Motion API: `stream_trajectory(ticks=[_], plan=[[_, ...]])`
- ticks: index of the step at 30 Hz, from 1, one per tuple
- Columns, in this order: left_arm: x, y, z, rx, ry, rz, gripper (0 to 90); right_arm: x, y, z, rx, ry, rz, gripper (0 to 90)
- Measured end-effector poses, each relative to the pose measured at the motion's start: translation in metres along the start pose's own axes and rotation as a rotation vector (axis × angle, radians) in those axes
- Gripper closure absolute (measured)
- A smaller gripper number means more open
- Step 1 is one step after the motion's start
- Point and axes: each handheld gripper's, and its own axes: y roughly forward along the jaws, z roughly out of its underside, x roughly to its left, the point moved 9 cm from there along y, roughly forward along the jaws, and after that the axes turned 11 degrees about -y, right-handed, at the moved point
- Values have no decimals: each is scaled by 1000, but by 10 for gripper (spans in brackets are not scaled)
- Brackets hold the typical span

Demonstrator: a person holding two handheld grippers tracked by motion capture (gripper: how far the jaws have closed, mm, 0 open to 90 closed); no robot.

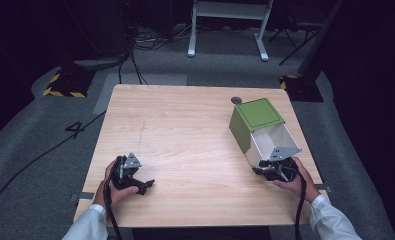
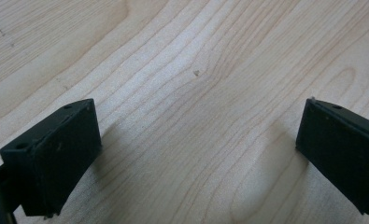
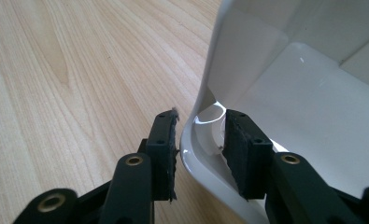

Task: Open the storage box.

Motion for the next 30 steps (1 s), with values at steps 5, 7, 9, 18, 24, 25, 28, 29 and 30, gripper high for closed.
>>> stream_trajectory(ticks=[5,7,9,18,24,25,28,29,30], plan=[[0,0,0,1,-1,-1,2,0,-1,0,-2,-1,-3,641],[0,0,0,0,-1,0,2,0,-2,0,-2,1,0,641],[0,0,0,1,-1,-1,2,1,-3,1,-3,6,-2,641],[0,0,0,0,-4,-3,2,5,-6,2,-10,3,-11,641],[0,0,0,1,-5,-2,2,8,-7,3,-9,-1,-14,631],[0,0,0,1,-4,-3,2,9,-8,3,-13,0,-16,627],[0,0,0,0,-5,-2,2,9,-10,2,-16,-6,-11,597],[0,0,0,0,-4,-2,2,8,-10,1,-20,-5,-5,584],[0,0,0,1,-4,-2,2,8,-12,1,-26,-4,-5,577]])
